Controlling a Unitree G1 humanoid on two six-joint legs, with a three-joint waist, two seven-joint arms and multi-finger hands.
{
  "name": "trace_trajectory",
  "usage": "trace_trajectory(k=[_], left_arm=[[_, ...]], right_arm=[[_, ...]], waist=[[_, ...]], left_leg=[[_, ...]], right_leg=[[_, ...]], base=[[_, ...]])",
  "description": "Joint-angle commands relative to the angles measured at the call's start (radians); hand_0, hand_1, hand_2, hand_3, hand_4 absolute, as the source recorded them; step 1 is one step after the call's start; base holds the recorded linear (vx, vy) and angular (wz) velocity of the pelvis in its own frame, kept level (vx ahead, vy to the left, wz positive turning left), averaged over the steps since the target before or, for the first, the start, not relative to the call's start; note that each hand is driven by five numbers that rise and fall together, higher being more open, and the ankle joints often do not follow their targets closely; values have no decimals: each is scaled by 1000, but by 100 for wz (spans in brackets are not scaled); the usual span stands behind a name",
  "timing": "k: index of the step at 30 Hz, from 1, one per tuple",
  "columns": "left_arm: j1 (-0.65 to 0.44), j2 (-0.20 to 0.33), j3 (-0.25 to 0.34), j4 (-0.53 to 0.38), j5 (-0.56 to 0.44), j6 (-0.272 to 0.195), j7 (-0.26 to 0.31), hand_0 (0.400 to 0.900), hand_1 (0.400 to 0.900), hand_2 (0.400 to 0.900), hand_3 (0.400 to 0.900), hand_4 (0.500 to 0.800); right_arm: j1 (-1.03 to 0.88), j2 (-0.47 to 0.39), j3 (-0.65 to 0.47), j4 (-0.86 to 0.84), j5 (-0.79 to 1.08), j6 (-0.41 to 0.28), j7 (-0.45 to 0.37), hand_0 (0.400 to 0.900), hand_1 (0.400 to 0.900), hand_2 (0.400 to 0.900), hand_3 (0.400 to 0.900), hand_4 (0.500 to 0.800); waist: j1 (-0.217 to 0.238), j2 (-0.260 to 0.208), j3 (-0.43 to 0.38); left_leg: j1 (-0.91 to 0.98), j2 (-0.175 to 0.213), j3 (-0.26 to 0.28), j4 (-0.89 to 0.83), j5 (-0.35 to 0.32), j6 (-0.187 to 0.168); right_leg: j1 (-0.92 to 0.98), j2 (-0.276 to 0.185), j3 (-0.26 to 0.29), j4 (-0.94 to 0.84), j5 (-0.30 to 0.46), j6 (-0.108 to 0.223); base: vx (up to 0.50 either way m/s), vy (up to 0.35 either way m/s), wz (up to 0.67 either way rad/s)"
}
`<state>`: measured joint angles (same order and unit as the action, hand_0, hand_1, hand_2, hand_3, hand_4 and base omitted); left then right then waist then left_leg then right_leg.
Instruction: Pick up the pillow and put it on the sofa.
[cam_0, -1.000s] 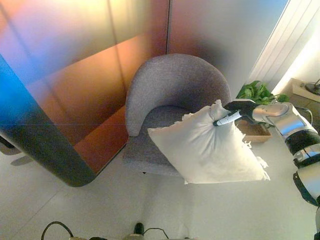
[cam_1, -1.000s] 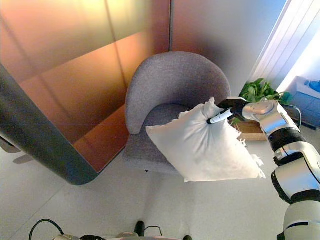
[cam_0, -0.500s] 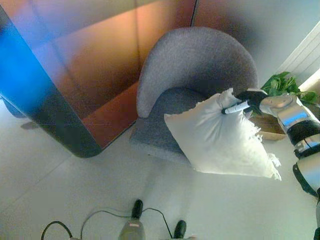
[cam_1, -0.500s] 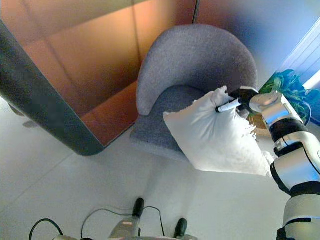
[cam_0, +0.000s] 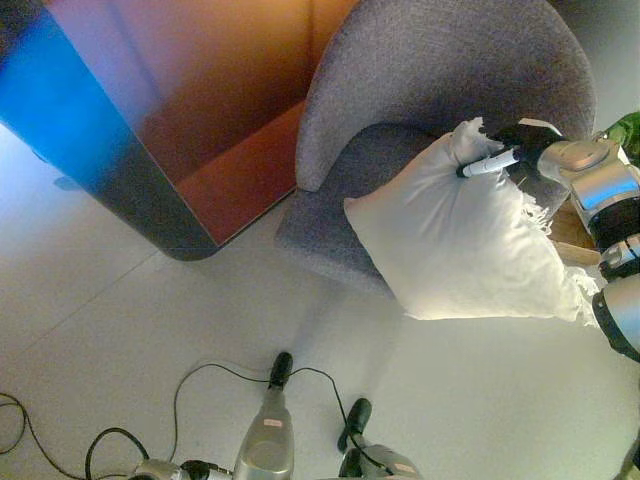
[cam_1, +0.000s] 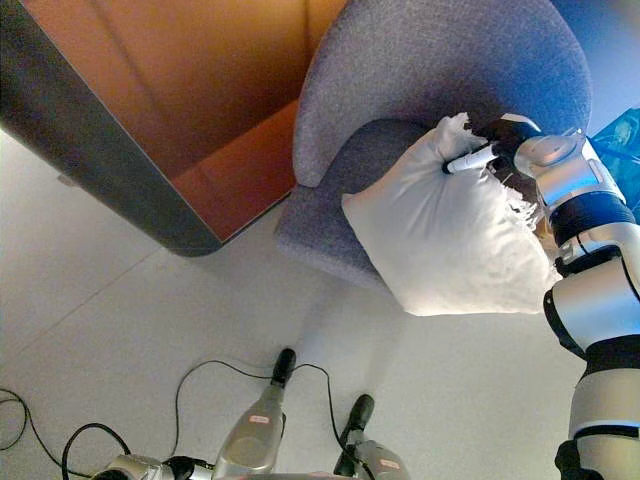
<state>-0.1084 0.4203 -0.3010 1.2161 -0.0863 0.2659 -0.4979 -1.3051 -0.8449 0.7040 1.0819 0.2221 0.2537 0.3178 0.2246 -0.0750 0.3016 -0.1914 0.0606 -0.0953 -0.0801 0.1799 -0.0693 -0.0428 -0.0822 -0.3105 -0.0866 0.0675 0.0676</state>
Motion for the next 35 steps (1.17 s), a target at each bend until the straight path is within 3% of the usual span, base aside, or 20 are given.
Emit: trace_trajectory(k=[1,2,3,13,25,33,35], left_arm=[[21,48,-60,26,-19,4,-51,900,900,900,900,800],[23,49,-58,28,-18,-2,-54,900,900,900,900,800],[26,50,-54,30,-17,-9,-59,900,900,900,900,800],[42,67,-54,39,-8,-57,-93,900,900,900,900,800],[53,81,-50,41,3,-87,-117,900,900,900,900,800],[54,80,-34,45,-13,-90,-119,900,900,900,900,800],[55,66,-26,42,-17,-98,-92,900,900,900,900,800]], right_arm=[[-271,-124,82,-6,0,-68,-148,400,400,400,400,500],[-274,-127,82,2,-12,-62,-175,604,604,604,604,622],[-274,-128,79,11,-23,-55,-196,900,900,900,900,800],[-290,-145,106,67,-49,-26,-192,900,900,900,900,800],[-277,-178,100,77,-40,-61,-170,900,900,900,900,800],[-209,-189,47,34,1,-99,-153,900,900,900,900,800],[-152,-199,-5,17,14,-109,-140,900,900,900,900,800]], waist=[[0,-30,-32],[0,-27,-31],[0,-26,-32],[-1,-18,-36],[-18,-16,-46],[-40,-16,-60],[-45,-13,-69]], left_leg=[[64,-14,69,-7,-144,7],[64,-14,68,-7,-144,7],[64,-15,68,-7,-144,7],[64,-16,78,-7,-146,7],[66,-16,95,-7,-150,6],[79,-20,113,-7,-154,5],[88,-20,118,-7,-158,6]], right_leg=[[-12,-12,20,-1,1,30],[-13,-13,18,1,1,30],[-15,-13,18,3,0,31],[-22,-19,16,5,-1,30],[-32,-22,33,2,5,36],[-28,-25,46,0,9,42],[-20,-28,45,0,6,43]], base=[[-5,19,6],[-6,23,5],[-5,20,3],[0,1,-2],[-10,-6,-6],[-16,-3,-7],[4,-1,-6]])
